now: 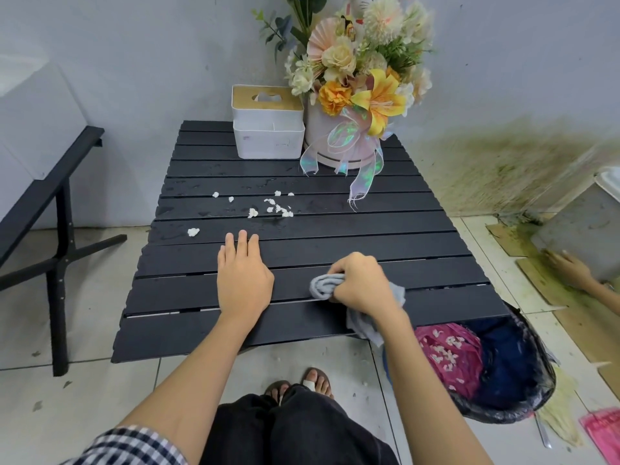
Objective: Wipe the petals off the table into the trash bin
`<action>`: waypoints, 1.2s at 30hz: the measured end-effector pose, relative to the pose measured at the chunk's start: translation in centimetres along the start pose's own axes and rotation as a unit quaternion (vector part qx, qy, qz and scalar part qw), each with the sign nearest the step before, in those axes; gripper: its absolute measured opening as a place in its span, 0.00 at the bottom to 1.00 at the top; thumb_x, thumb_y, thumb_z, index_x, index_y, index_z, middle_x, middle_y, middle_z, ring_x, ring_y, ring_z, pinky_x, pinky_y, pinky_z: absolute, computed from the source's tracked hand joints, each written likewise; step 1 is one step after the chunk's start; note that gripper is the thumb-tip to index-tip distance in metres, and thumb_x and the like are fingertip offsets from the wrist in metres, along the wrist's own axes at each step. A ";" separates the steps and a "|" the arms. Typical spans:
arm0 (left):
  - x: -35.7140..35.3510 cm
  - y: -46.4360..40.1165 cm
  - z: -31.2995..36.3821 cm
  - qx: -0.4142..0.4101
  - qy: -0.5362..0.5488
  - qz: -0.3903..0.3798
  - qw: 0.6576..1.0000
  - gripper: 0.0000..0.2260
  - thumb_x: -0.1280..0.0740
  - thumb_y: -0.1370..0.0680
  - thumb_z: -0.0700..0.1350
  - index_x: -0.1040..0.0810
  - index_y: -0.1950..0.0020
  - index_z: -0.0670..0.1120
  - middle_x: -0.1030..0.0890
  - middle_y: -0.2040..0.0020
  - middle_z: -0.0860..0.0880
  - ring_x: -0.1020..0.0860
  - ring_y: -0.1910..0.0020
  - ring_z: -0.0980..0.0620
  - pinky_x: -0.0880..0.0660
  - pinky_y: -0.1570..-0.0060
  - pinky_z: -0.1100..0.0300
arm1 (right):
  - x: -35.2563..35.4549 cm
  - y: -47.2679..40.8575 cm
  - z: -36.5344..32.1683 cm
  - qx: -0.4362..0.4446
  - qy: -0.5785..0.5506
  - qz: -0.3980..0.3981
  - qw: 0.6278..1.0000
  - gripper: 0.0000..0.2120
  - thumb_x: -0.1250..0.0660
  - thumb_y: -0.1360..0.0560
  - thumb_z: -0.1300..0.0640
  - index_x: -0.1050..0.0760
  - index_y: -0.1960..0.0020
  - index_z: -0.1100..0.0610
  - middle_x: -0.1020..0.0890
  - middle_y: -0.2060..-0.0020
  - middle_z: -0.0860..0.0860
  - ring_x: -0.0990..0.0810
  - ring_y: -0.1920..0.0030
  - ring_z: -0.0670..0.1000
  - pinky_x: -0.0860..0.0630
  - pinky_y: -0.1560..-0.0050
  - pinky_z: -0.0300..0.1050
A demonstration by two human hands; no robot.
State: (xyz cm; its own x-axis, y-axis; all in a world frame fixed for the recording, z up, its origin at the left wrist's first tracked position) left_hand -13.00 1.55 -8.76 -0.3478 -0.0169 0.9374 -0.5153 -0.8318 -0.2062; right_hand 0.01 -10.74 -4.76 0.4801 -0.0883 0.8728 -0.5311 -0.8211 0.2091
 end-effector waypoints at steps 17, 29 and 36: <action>-0.3 -0.1 -0.1 0.010 0.024 0.025 0.999 0.19 0.38 0.28 0.35 0.28 0.37 0.38 0.27 0.34 0.38 0.33 0.32 0.36 0.35 0.34 0.44 | -4.1 -1.2 -0.1 0.115 0.047 0.116 0.985 0.28 0.51 0.26 0.37 0.37 0.29 0.45 0.41 0.25 0.50 0.41 0.28 0.64 0.41 0.30 0.55; 4.5 0.8 -11.4 0.081 0.027 -0.005 0.996 0.20 0.45 0.21 0.44 0.36 0.29 0.43 0.36 0.27 0.43 0.42 0.27 0.43 0.44 0.29 0.49 | -1.3 -5.9 -4.5 -0.037 -0.092 0.149 0.984 0.19 0.43 0.23 0.58 0.29 0.35 0.45 0.30 0.35 0.51 0.33 0.40 0.61 0.35 0.39 0.53; 3.7 1.8 -17.8 0.278 0.090 -0.007 0.956 0.23 0.51 0.19 0.50 0.39 0.28 0.39 0.37 0.27 0.40 0.44 0.26 0.41 0.45 0.30 0.46 | -8.3 -8.7 -24.1 0.228 -0.024 0.100 0.968 0.18 0.43 0.21 0.54 0.32 0.32 0.52 0.38 0.30 0.59 0.38 0.36 0.62 0.38 0.36 0.52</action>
State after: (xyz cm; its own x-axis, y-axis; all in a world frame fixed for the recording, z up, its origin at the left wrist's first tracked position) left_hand -29.14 9.80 -10.66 -0.4985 0.0510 0.8654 -0.0428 -0.9985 0.0342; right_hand -16.16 10.69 -3.20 0.4369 -0.2893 0.8517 -0.2587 -0.9473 -0.1891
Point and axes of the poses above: each hand's wrist, its own y-axis away from the middle knuckle, its own x-axis out of the back of the hand, z = x × y, the point moved 7 cm from there along -y, towards the middle knuckle
